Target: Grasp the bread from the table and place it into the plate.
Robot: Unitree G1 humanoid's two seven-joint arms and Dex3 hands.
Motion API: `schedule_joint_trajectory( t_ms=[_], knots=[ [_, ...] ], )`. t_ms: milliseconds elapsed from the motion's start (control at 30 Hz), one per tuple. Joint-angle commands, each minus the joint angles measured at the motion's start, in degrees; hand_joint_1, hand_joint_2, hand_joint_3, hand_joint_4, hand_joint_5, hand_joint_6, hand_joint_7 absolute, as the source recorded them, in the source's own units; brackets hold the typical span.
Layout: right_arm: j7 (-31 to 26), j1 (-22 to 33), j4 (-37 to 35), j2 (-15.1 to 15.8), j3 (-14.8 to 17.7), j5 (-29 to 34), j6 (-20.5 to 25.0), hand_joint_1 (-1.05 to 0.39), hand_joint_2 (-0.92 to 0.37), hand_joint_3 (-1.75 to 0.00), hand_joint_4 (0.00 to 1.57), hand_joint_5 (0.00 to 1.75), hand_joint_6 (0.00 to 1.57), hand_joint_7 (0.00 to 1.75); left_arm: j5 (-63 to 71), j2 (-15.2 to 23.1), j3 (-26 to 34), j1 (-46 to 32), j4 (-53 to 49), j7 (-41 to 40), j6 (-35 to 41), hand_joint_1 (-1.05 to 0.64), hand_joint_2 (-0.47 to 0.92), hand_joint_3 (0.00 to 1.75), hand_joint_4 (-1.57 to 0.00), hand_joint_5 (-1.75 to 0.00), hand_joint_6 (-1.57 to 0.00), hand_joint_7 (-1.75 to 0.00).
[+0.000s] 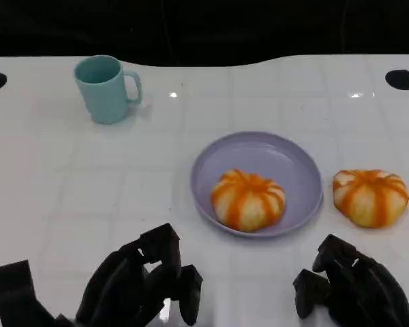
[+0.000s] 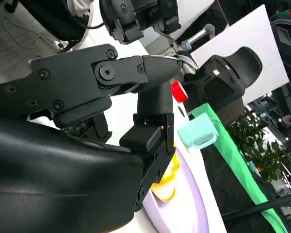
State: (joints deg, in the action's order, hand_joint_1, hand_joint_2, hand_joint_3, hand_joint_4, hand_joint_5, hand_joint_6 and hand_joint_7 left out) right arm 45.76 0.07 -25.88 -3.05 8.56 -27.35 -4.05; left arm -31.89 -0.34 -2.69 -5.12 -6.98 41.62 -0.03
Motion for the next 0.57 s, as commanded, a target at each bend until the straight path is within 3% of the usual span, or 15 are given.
schedule_joint_trajectory(
  t_ms=[33,567],
  knots=[
    [-0.17,-0.84,-0.90,0.80,0.90,-0.63,0.11,-0.54,-0.92,-0.23,0.77,1.65,0.68,1.41,-0.67,0.26,0.97,0.17,-0.61,1.13,1.15,-0.74,0.92,0.23,-0.93,-1.75,-0.70,-1.75],
    [0.22,-2.50,-3.38,0.69,1.61,-0.05,-1.38,-0.55,-0.92,-0.24,0.79,1.65,0.69,1.41,-0.54,-0.26,2.66,1.51,-2.08,2.93,2.01,-0.72,0.92,0.24,-0.95,-1.75,-0.70,-1.75]
  ],
)
